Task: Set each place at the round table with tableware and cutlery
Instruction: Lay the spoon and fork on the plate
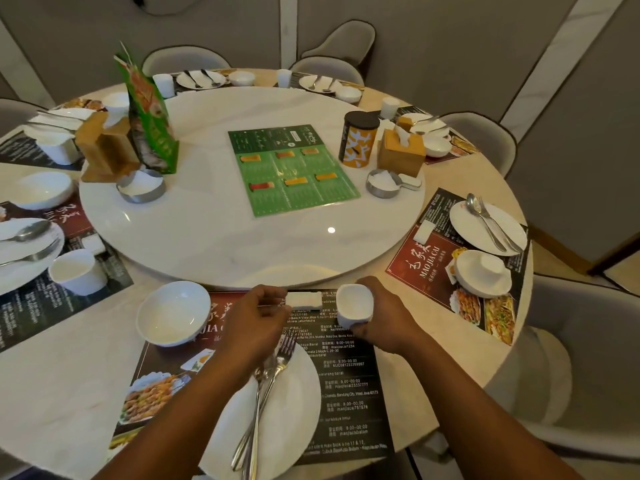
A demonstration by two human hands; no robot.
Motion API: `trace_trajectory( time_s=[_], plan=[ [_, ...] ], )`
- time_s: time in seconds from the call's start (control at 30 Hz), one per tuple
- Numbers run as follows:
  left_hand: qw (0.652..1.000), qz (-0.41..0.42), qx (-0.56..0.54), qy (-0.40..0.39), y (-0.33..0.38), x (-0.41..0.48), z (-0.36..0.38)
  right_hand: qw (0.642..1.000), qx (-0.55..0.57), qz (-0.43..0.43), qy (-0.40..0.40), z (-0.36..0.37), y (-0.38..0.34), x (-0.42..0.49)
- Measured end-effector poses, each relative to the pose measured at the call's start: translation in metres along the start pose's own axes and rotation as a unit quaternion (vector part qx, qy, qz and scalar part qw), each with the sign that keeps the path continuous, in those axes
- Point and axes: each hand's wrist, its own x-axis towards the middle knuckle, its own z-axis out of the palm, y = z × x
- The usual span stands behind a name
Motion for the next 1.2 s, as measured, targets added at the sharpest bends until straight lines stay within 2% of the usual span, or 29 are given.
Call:
trace_trajectory(
  time_s=[0.2,0.4,0.7,0.93,1.0,1.1,1.13,1.2],
  plan=[
    [0.996,-0.013,0.041,0.075,-0.024,-0.005,-0.020,1.000,-0.001,0.010,-0.029,0.005,0.003,0.010],
    [0.993,-0.032,0.056,0.100,-0.038,-0.014,-0.033,0.999,-0.010,0.015,-0.039,0.010,-0.002,0.017],
    [0.992,-0.050,0.059,0.100,-0.050,-0.027,-0.045,0.999,-0.014,0.029,-0.038,0.012,-0.005,0.013],
    [0.979,-0.037,0.195,0.050,-0.069,-0.038,-0.045,0.996,-0.039,0.053,-0.052,0.004,-0.009,0.003],
    [0.969,-0.029,0.244,0.031,-0.074,-0.041,-0.044,0.998,-0.051,0.027,-0.005,-0.001,-0.017,-0.009],
    [0.958,-0.050,0.283,0.000,-0.076,-0.044,-0.038,0.990,-0.042,-0.004,0.137,0.003,-0.036,-0.035],
    [0.954,-0.060,0.293,-0.006,-0.076,-0.045,-0.035,0.987,-0.033,-0.005,0.156,0.008,-0.042,-0.044],
    [0.946,-0.074,0.314,-0.014,-0.076,-0.047,-0.030,0.992,-0.016,0.012,0.121,0.028,-0.052,-0.063]
  ],
)
